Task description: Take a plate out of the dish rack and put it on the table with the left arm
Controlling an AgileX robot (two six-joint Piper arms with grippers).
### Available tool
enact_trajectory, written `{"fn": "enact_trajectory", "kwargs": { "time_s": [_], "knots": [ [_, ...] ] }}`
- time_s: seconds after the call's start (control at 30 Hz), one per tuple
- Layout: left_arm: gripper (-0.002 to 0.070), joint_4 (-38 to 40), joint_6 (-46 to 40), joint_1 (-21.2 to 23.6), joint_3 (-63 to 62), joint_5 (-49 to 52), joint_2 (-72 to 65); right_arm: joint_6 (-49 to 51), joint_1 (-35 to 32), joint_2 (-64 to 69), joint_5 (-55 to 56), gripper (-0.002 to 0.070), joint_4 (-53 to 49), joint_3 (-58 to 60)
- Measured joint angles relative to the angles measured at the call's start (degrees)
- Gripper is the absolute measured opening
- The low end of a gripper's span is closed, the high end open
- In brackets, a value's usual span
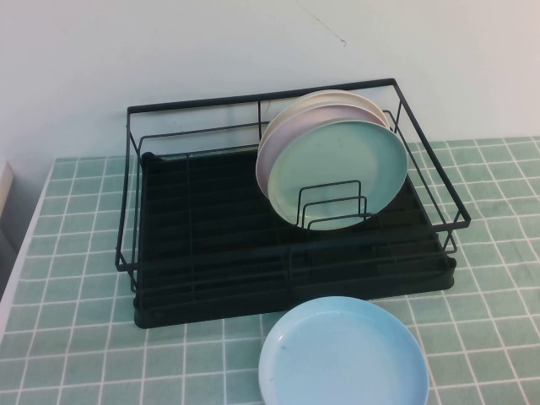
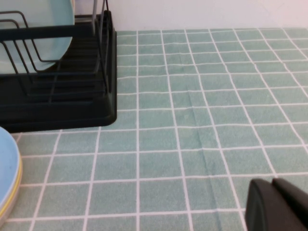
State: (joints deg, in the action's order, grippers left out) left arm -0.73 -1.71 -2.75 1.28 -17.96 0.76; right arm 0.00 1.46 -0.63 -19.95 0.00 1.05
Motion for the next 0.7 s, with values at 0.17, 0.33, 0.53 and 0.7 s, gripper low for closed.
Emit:
{"fn": "enact_trajectory", "kwargs": {
  "time_s": [0.17,0.33,0.53,0.7],
  "knots": [
    [-0.0004,0.0,0.0,0.0,0.0,-9.3,0.0,0.0,0.0,0.0,0.0,-0.0002,0.0,0.0],
    [-0.0004,0.0,0.0,0.0,0.0,-9.7,0.0,0.0,0.0,0.0,0.0,-0.0002,0.0,0.0],
    [-0.0004,0.1,3.8,0.0,0.0,-16.3,0.0,0.0,0.0,0.0,0.0,-0.0002,0.0,0.0],
    [-0.0004,-0.4,9.8,0.0,-0.6,-30.3,0.1,0.0,0.0,0.0,0.0,-0.0002,0.0,0.0]
  ]
}}
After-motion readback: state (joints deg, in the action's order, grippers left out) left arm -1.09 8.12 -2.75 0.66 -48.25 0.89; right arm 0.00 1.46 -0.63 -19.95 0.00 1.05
